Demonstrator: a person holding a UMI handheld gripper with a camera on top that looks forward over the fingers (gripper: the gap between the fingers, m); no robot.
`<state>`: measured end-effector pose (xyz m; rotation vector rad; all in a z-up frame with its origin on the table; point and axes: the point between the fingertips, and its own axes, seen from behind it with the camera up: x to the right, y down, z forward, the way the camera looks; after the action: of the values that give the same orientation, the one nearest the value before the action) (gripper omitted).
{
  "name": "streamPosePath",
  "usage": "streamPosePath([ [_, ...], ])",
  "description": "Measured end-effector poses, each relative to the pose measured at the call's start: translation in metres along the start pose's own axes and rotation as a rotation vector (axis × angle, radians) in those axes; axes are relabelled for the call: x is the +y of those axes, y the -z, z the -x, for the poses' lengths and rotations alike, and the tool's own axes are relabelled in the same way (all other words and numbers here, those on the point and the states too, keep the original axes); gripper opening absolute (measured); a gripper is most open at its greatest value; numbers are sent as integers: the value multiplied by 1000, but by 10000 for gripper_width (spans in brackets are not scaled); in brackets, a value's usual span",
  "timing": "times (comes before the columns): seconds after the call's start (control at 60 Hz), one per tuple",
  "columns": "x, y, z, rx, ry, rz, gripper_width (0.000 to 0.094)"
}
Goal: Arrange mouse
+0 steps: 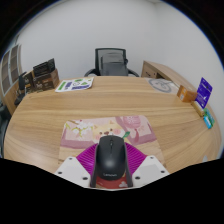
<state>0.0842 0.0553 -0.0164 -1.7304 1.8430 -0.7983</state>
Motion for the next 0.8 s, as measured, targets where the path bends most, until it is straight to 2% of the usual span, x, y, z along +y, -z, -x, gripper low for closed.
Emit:
streamPosePath([
  [0.067, 0, 0, -1, 4, 0, -4, 554],
  [0.117, 0, 2, -9, 35, 1, -7, 820],
  [0.133, -1, 4, -12, 51, 4, -11, 881],
  [0.167, -1, 7, -18, 72, 11, -13, 840],
  [0.233, -5, 20, -18, 74, 5, -13, 876],
  [0.333, -14, 57, -15, 62, -5, -8, 868],
  [0.55, -33, 184, 2, 33, 1, -29, 870],
  [0.8, -19, 305, 12, 11, 3, -23, 867],
])
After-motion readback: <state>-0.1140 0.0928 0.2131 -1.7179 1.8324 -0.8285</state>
